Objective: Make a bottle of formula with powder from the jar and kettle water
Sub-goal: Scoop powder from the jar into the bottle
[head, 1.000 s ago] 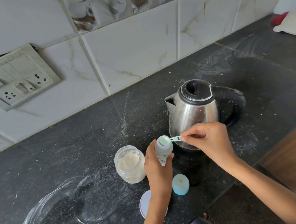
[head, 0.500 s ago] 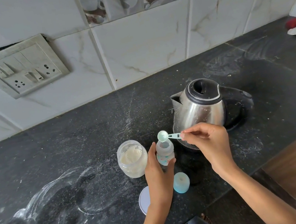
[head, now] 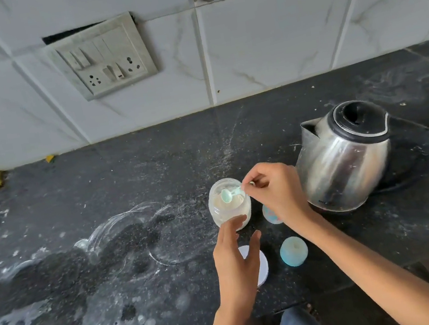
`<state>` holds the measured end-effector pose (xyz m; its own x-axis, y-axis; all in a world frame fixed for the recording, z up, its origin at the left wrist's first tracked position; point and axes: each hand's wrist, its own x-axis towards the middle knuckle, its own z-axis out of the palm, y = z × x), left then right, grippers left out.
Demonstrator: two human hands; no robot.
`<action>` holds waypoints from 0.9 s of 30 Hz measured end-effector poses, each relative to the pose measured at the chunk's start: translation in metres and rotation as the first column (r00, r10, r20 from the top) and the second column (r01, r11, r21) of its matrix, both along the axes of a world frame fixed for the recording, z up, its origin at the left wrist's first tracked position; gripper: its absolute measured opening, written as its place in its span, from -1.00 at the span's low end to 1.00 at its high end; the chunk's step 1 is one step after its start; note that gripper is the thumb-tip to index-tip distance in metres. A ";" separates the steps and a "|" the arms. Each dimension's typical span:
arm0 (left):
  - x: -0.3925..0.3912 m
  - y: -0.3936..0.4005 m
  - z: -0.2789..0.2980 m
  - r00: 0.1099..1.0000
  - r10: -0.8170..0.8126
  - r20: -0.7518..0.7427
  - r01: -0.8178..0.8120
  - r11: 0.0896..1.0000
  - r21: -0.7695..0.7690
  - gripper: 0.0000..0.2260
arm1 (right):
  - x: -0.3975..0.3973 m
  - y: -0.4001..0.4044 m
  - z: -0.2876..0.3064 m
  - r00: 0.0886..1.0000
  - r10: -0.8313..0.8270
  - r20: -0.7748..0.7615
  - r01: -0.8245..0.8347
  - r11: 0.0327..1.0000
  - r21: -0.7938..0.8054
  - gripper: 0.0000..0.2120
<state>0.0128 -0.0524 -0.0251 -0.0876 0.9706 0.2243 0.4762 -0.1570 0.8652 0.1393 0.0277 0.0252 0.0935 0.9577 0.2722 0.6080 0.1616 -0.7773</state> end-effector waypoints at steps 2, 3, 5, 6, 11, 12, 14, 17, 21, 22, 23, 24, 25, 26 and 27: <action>-0.001 -0.001 0.000 1.000 0.000 -0.003 0.000 1.000 0.009 -0.73 | -0.007 0.004 -0.005 0.989 0.027 0.146 -0.025 1.000 -0.012 -0.95; -0.001 -0.002 0.000 1.000 0.001 -0.005 -0.001 1.000 0.011 -0.73 | -0.009 0.006 -0.006 0.979 0.034 0.201 -0.032 0.999 -0.015 -0.96; -0.001 -0.003 0.000 1.000 0.002 -0.001 -0.002 1.000 0.013 -0.73 | -0.013 0.009 -0.009 0.963 0.050 0.266 -0.049 0.999 -0.012 -0.95; -0.001 -0.003 0.000 1.000 0.002 0.004 -0.002 1.000 0.014 -0.73 | -0.015 0.010 -0.010 0.957 0.059 0.283 -0.057 0.998 -0.015 -0.96; 0.002 -0.007 -0.001 1.000 -0.003 0.013 0.002 1.000 0.020 -0.73 | -0.014 0.007 -0.012 0.970 0.079 0.228 -0.075 0.997 -0.029 -0.98; 0.003 -0.008 -0.001 1.000 -0.004 0.011 0.004 1.000 0.025 -0.73 | -0.012 0.004 -0.011 0.979 0.081 0.187 -0.078 0.997 -0.020 -0.98; 0.007 -0.009 -0.001 1.000 -0.009 0.007 0.009 1.000 0.030 -0.73 | -0.004 -0.002 -0.008 0.993 0.077 0.094 -0.078 0.997 0.006 -0.97; 0.017 -0.008 0.001 1.000 -0.014 -0.009 0.015 0.999 0.042 -0.72 | 0.015 -0.016 -0.001 0.996 0.081 -0.037 -0.079 0.995 0.059 -0.97; 0.040 -0.005 0.008 0.999 -0.015 -0.031 0.017 0.999 0.042 -0.70 | 0.052 -0.043 0.010 0.985 0.101 -0.138 -0.089 0.992 0.087 -0.97; 0.047 -0.004 0.009 0.999 -0.004 -0.041 0.005 0.999 0.039 -0.70 | 0.063 -0.050 0.011 0.983 0.108 -0.152 -0.096 0.992 0.083 -0.96; 0.055 -0.002 0.011 0.999 0.014 -0.050 -0.012 0.999 0.031 -0.70 | 0.074 -0.056 0.012 0.981 0.116 -0.152 -0.105 0.991 0.080 -0.96; 0.062 -0.001 0.012 0.998 0.034 -0.050 -0.033 0.999 0.014 -0.69 | 0.085 -0.061 0.014 0.983 0.122 -0.140 -0.112 0.991 0.079 -0.96; 0.069 0.001 0.014 0.998 0.055 -0.037 -0.055 0.998 -0.007 -0.67 | 0.096 -0.066 0.015 0.984 0.127 -0.126 -0.117 0.989 0.086 -0.97; 0.076 0.002 0.016 0.997 0.073 -0.020 -0.073 0.997 -0.023 -0.66 | 0.107 -0.070 0.016 0.985 0.129 -0.117 -0.117 0.988 0.097 -0.97; 0.082 0.003 0.017 0.996 0.090 -0.013 -0.090 0.995 -0.036 -0.64 | 0.118 -0.074 0.017 0.985 0.128 -0.116 -0.116 0.988 0.105 -0.96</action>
<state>0.0948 -0.0494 -0.0080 -0.1726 0.9664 0.1904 0.4968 -0.0816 0.8640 0.2569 -0.0460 0.0419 0.0158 0.9332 0.3590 0.4806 0.3078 -0.8212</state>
